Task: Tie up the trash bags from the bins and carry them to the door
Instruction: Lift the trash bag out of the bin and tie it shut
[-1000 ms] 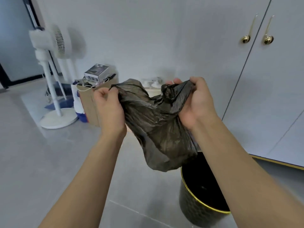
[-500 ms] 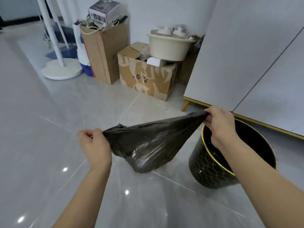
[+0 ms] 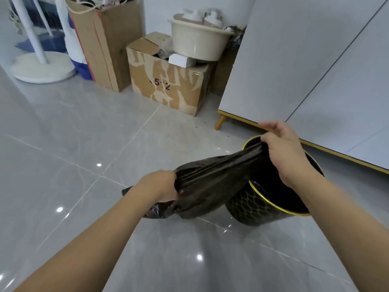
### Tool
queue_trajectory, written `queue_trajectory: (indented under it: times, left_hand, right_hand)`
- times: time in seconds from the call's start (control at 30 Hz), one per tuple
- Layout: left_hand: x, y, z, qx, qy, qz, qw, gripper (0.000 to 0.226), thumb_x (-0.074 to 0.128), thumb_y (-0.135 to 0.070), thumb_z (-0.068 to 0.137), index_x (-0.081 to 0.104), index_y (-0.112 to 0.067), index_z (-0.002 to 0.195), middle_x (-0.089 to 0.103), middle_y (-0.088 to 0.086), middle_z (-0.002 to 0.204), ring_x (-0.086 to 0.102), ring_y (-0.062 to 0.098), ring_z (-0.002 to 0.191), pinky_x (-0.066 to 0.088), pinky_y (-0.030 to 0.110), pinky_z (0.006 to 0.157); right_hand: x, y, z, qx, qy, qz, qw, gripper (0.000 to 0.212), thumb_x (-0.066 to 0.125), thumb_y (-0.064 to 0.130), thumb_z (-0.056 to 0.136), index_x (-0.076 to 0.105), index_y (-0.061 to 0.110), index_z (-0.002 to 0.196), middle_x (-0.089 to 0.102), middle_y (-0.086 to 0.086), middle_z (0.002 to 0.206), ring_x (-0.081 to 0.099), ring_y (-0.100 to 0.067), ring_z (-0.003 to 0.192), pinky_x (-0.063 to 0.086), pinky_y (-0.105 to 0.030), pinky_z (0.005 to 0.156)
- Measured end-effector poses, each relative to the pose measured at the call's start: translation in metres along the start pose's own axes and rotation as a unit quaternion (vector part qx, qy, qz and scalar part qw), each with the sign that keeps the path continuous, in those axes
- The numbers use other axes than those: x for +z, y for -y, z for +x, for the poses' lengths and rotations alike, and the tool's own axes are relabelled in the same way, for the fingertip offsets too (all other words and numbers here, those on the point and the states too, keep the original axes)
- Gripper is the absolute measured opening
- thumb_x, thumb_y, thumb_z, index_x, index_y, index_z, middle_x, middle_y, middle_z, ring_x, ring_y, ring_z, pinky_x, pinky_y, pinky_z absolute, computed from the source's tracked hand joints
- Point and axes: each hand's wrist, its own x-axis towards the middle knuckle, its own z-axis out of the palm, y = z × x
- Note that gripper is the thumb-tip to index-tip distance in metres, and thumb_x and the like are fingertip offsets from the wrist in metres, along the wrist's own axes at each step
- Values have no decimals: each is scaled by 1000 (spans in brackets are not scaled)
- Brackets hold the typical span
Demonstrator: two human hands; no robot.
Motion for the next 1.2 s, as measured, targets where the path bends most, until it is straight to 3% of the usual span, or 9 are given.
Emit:
queue_trajectory:
  times: [0.1, 0.27, 0.33, 0.47, 0.57, 0.67, 0.83, 0.97, 1.2]
  left_hand:
    - [21, -8, -3, 1, -75, 36, 997, 33, 56, -32, 82, 57, -16, 111, 54, 3, 94, 58, 26, 80, 46, 34, 65]
    - [31, -22, -15, -22, -165, 71, 983, 46, 54, -19, 83, 32, -12, 123, 47, 4, 83, 53, 27, 65, 37, 31, 52]
    - [32, -24, -19, -27, -203, 93, 974, 44, 50, -12, 83, 31, -8, 122, 49, 1, 71, 46, 23, 54, 28, 28, 44]
    - [19, -25, -33, -39, -267, 97, 958, 45, 52, -10, 79, 30, -6, 119, 47, -3, 59, 38, 20, 44, 20, 27, 42]
    - [-2, -28, -48, -18, -356, -6, 934, 43, 57, -18, 81, 32, -6, 114, 51, 0, 57, 42, 25, 44, 25, 28, 43]
    - [-23, -36, -66, 72, -407, -132, 901, 45, 62, -26, 77, 25, -20, 102, 52, -1, 53, 44, 21, 40, 28, 27, 40]
    - [-35, -39, -80, 71, -172, -112, 976, 59, 59, -48, 73, 34, -30, 123, 63, -5, 73, 61, 17, 64, 50, 33, 56]
    - [-20, -34, -76, 30, -10, 51, 998, 21, 58, -38, 81, 58, -22, 95, 59, -2, 78, 59, 20, 74, 40, 28, 56]
    - [-12, -21, -68, 5, -187, 35, 982, 8, 49, -16, 82, 47, -20, 75, 45, -3, 70, 48, 25, 67, 28, 30, 50]
  right_hand:
    - [-6, 0, -5, -113, 39, -306, 945, 38, 37, 38, 95, 54, 27, 128, 58, 0, 115, 54, -17, 87, 42, -32, 69]
    - [11, 4, -23, -153, 135, -746, 633, 108, 14, 96, 60, 41, 26, 137, 43, -10, 136, 39, -34, 123, 34, -55, 93]
    - [20, -3, -27, -158, 153, -817, 533, 89, 34, 86, 72, 49, 23, 132, 44, -12, 132, 34, -35, 122, 28, -59, 98]
    - [25, -6, -24, -230, 121, -852, 454, 40, 41, 41, 96, 60, 15, 120, 38, -19, 136, 26, -41, 129, 10, -68, 108]
    - [27, 3, -15, -250, 116, -836, 473, 28, 42, 31, 96, 64, 17, 109, 53, -14, 124, 41, -38, 121, 16, -60, 111]
    - [24, 8, -1, -238, 105, -776, 574, 5, 45, 16, 93, 46, 17, 88, 56, 0, 83, 53, -25, 80, 42, -43, 87]
    - [16, 7, 28, -260, 83, -743, 611, 9, 43, 15, 94, 37, 17, 101, 42, 2, 62, 40, -18, 49, 26, -26, 42]
    - [14, 9, 36, -236, 135, -772, 575, 45, 27, 51, 95, 57, 22, 77, 51, 4, 67, 49, -17, 58, 29, -24, 49]
    - [14, 8, 26, -273, 122, -832, 467, 54, 45, 42, 87, 46, 21, 137, 41, -9, 138, 38, -30, 126, 19, -50, 111]
